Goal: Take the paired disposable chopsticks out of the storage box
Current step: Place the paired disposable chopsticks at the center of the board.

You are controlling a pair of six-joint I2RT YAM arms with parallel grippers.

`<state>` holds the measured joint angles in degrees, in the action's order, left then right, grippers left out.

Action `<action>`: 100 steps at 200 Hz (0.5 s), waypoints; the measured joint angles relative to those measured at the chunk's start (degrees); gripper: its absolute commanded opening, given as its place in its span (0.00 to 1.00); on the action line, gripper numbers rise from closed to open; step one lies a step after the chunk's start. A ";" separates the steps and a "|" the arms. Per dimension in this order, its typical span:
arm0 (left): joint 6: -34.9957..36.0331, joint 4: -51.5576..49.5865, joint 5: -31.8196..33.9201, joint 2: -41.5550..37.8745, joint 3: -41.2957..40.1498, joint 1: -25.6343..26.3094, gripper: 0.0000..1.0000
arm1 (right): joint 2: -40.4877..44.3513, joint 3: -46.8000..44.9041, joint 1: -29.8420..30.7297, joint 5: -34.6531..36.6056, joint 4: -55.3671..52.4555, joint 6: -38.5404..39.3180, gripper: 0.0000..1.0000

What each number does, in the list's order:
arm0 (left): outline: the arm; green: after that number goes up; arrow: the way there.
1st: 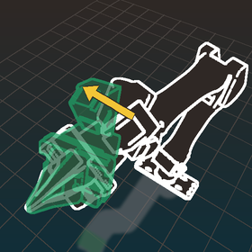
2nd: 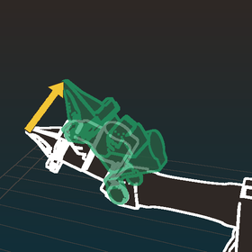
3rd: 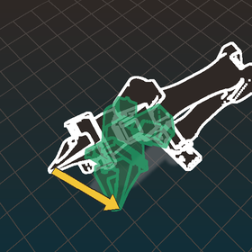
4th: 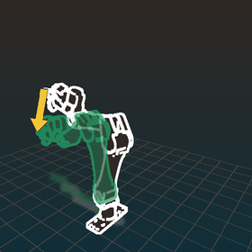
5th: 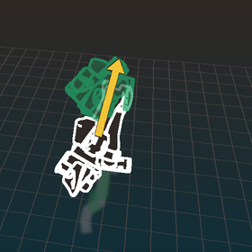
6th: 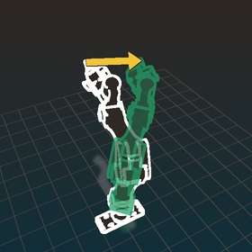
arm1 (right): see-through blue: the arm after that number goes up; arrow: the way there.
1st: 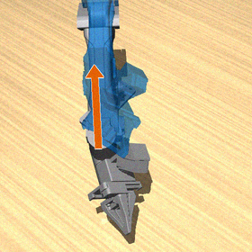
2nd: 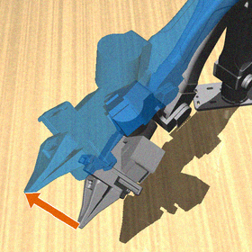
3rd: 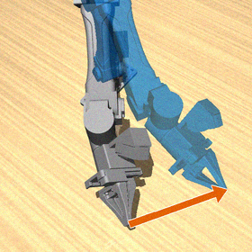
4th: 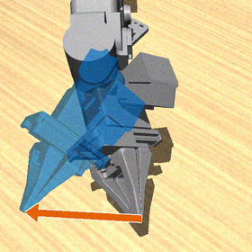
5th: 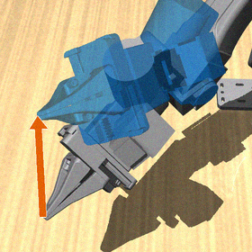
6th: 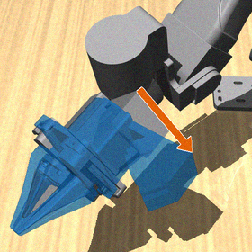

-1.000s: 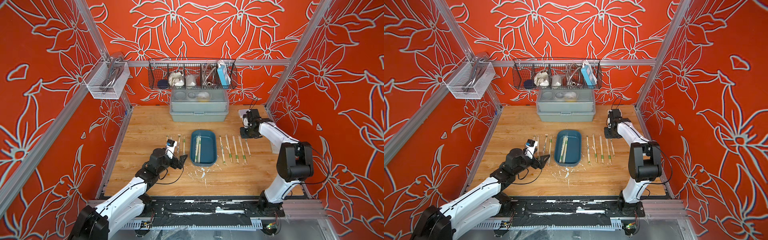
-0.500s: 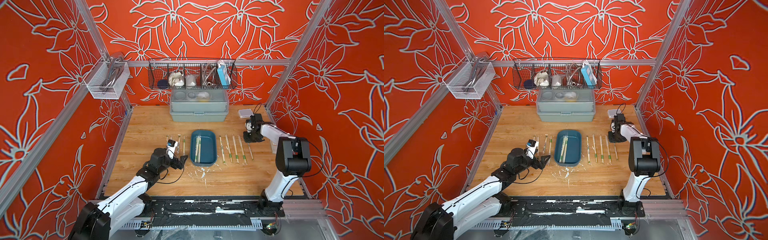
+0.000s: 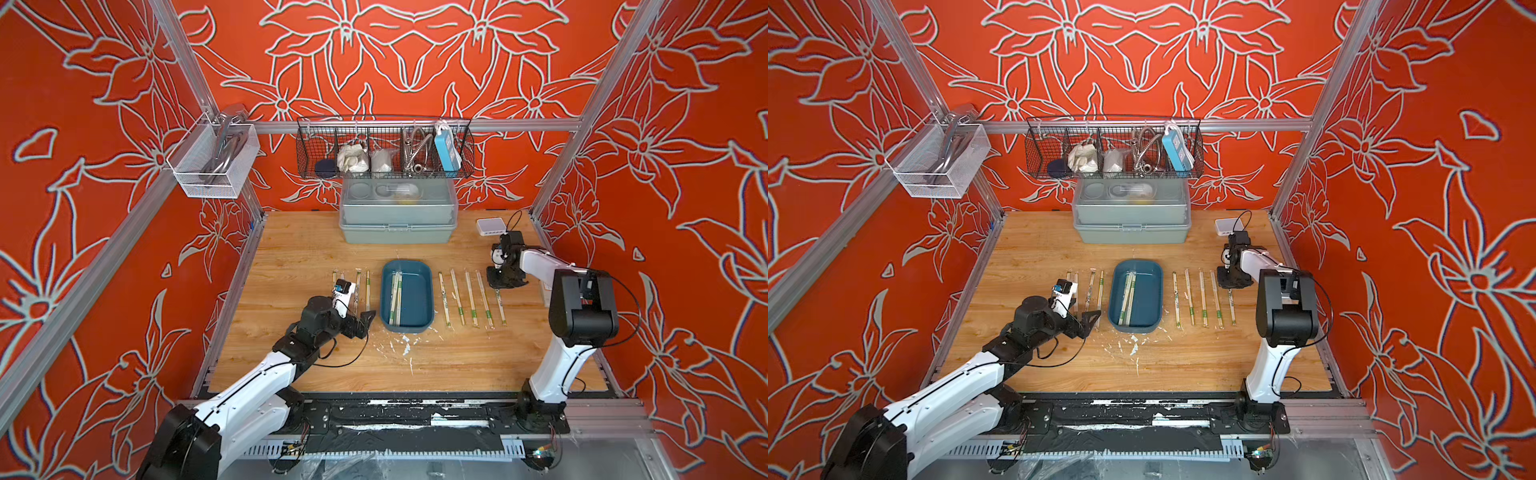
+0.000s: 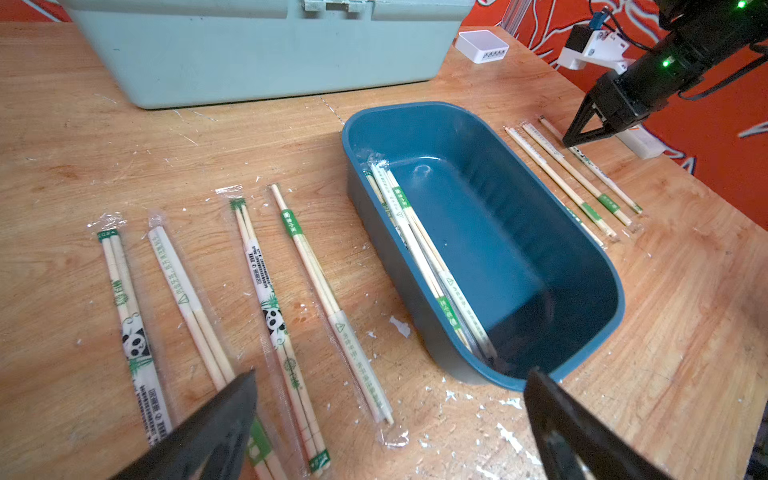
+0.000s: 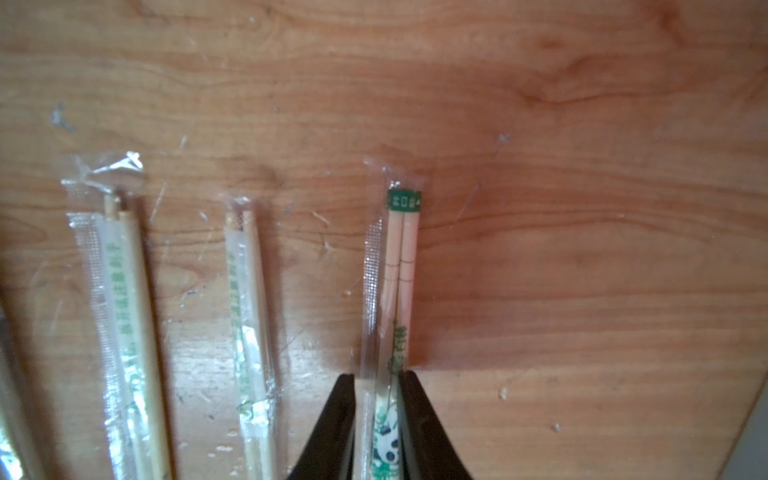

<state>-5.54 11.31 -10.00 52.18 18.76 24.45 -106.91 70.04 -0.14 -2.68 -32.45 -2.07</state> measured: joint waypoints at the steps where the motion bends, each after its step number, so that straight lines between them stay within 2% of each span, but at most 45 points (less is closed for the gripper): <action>1: 0.00 0.00 0.02 0.00 0.00 0.00 1.00 | 0.02 0.00 0.00 0.00 0.00 -0.02 0.28; 55: -0.48 -0.02 0.31 -0.11 0.00 0.00 1.00 | 4.37 0.04 0.00 -1.31 -1.01 -0.98 0.41; 100: -1.81 0.00 0.50 -2.54 -0.02 0.00 0.98 | 13.75 0.09 0.31 -4.28 -2.19 -3.80 0.49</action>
<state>-7.35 11.31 -9.50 49.65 18.74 24.45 -93.17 70.13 0.16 -6.96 -34.63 -5.87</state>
